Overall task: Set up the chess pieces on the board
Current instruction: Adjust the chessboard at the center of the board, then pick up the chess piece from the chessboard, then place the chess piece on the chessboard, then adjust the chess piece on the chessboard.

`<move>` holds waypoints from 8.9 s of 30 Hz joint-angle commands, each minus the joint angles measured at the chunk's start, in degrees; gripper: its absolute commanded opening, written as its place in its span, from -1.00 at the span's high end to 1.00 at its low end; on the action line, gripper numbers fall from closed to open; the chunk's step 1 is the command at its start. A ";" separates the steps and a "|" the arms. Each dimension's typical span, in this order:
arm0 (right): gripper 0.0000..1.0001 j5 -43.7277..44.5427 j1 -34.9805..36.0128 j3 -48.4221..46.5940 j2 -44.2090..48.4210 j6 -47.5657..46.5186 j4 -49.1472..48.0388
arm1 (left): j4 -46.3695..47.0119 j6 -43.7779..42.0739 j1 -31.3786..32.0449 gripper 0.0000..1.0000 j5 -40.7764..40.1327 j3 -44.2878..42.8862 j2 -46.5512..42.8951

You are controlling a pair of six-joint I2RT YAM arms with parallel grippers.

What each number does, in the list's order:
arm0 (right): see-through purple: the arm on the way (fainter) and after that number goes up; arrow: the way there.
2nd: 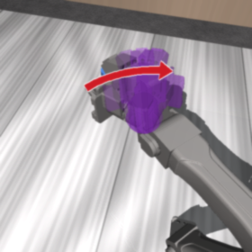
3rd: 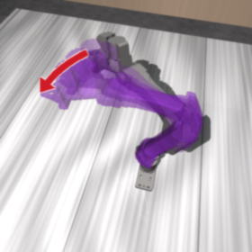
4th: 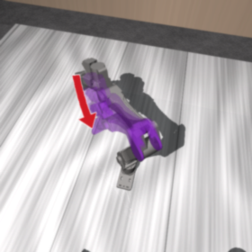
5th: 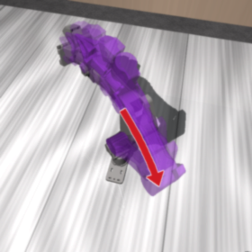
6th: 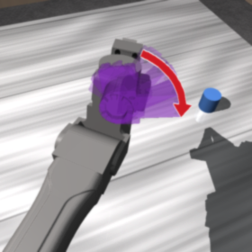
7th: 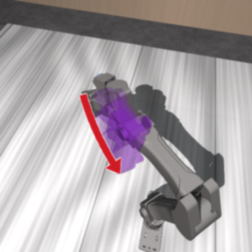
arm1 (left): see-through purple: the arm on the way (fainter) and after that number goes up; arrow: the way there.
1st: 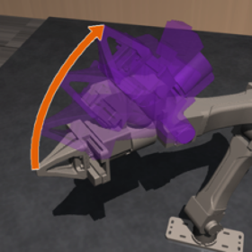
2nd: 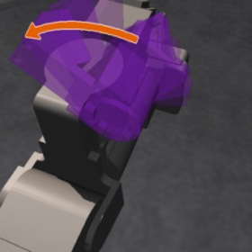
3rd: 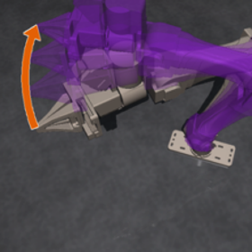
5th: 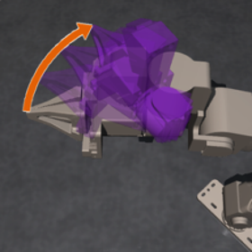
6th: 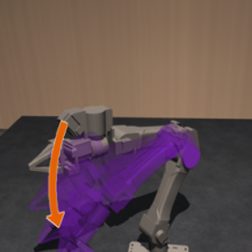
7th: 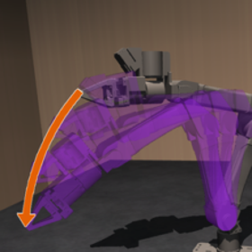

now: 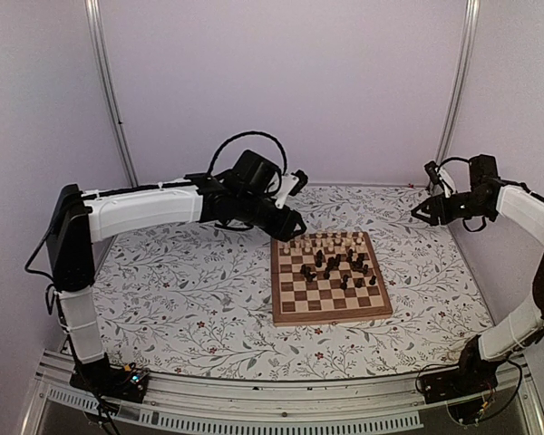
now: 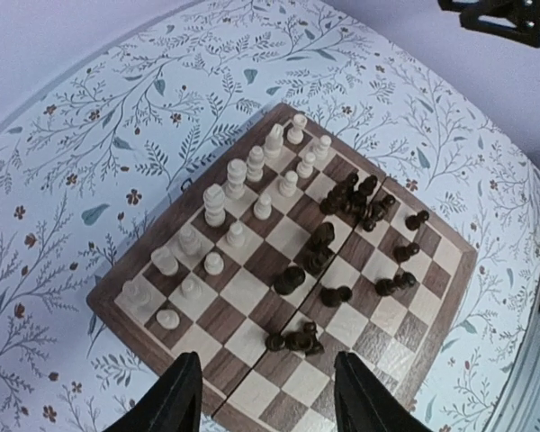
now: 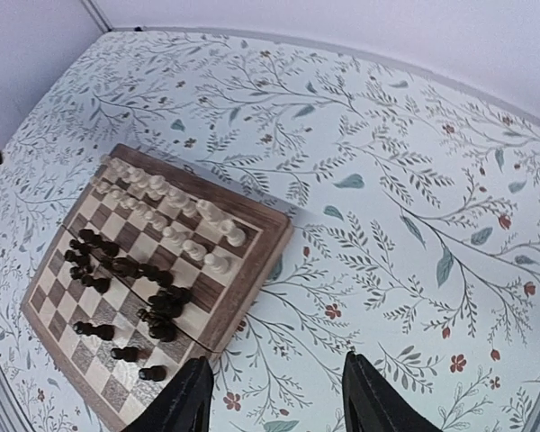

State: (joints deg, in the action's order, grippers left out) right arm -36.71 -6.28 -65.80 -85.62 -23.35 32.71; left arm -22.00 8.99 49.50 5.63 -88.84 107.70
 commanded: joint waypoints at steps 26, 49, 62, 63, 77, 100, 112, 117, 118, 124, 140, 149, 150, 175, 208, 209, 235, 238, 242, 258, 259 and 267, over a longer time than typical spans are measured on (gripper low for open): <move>-0.47 -4.54 0.66 9.73 7.43 -5.12 -7.67 | -6.26 -2.14 1.73 0.02 6.35 -21.18 24.04; -0.44 -4.42 0.66 9.46 5.91 -5.78 -6.97 | -6.76 -1.52 2.23 0.44 7.47 -25.31 28.15; -0.43 -4.43 0.62 9.43 5.56 -5.84 -6.89 | -7.59 -1.94 2.40 0.86 6.06 -26.13 25.80; -0.44 -4.57 0.65 9.38 5.56 -5.83 -6.87 | -8.26 -2.15 2.61 0.88 5.56 -26.68 25.09; -0.43 -4.07 0.75 9.29 5.13 -6.16 -6.87 | -14.71 -6.63 3.38 0.98 0.50 -24.59 11.69; -0.43 -2.93 1.80 9.33 4.24 -6.44 -7.01 | -17.73 -13.91 16.08 0.98 8.84 -20.79 17.06; -0.43 -2.93 1.80 9.46 4.26 -6.44 -6.97 | -15.74 -12.83 16.20 1.00 4.22 -23.13 22.33; -0.43 -2.75 1.80 9.53 4.15 -6.46 -7.00 | -13.99 -11.65 15.44 1.00 5.69 -23.14 23.12; -0.43 -2.75 1.85 9.47 4.11 -6.60 -6.95 | -13.90 -11.57 15.31 1.00 5.79 -23.19 23.35; -0.43 -2.75 1.80 9.46 3.85 -6.62 -6.96 | -13.17 -11.00 14.61 1.00 5.64 -23.08 23.99; -0.44 -2.74 1.80 9.38 3.27 -6.79 -6.67 | -11.07 -9.85 13.18 0.95 5.38 -22.52 24.72; -0.44 -2.93 1.80 9.34 3.01 -6.80 -6.52 | -11.63 -9.79 13.13 0.93 5.89 -22.43 25.29; -0.44 -2.93 1.80 9.29 3.01 -6.79 -6.45 | -11.80 -9.87 13.09 0.93 5.88 -22.43 25.35; -0.44 -2.76 1.89 9.12 2.74 -7.06 -6.08 | -11.68 -6.82 10.12 0.14 0.53 -28.60 21.72; -0.45 -2.42 1.98 9.11 2.68 -7.41 -5.98 | -18.70 -6.45 9.57 0.20 7.08 -39.09 34.56; -0.45 -2.49 1.98 9.18 2.66 -7.37 -5.92 | -18.69 -6.46 9.63 0.21 7.13 -39.10 34.61; -0.45 -2.45 2.07 9.05 2.39 -7.50 -5.73 | -8.99 -8.72 9.79 0.02 -1.53 -28.49 16.07; -0.45 -2.38 2.08 9.02 2.43 -7.58 -5.66 | -8.82 -8.91 9.78 0.00 -0.27 -25.93 13.36; -0.45 -2.32 2.14 9.03 2.44 -7.67 -5.64 | -12.07 -8.91 10.26 0.03 1.89 -24.76 13.56; -0.45 -2.23 2.59 9.02 2.04 -7.72 -5.53 | -19.75 -14.07 17.43 0.08 4.56 -23.62 19.98; -0.45 -2.28 2.59 9.04 2.04 -7.68 -5.55 | -19.77 -13.97 17.47 0.07 4.28 -23.80 20.39; -0.45 -2.19 2.60 9.02 2.22 -7.58 -5.54 | -19.27 -13.65 17.48 0.06 0.76 -26.95 24.58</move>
State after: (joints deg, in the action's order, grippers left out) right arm -39.31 -4.01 -56.23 -82.91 -30.79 26.57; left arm -41.10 -4.32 67.33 8.38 -113.40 129.25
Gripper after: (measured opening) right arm 0.727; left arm 0.476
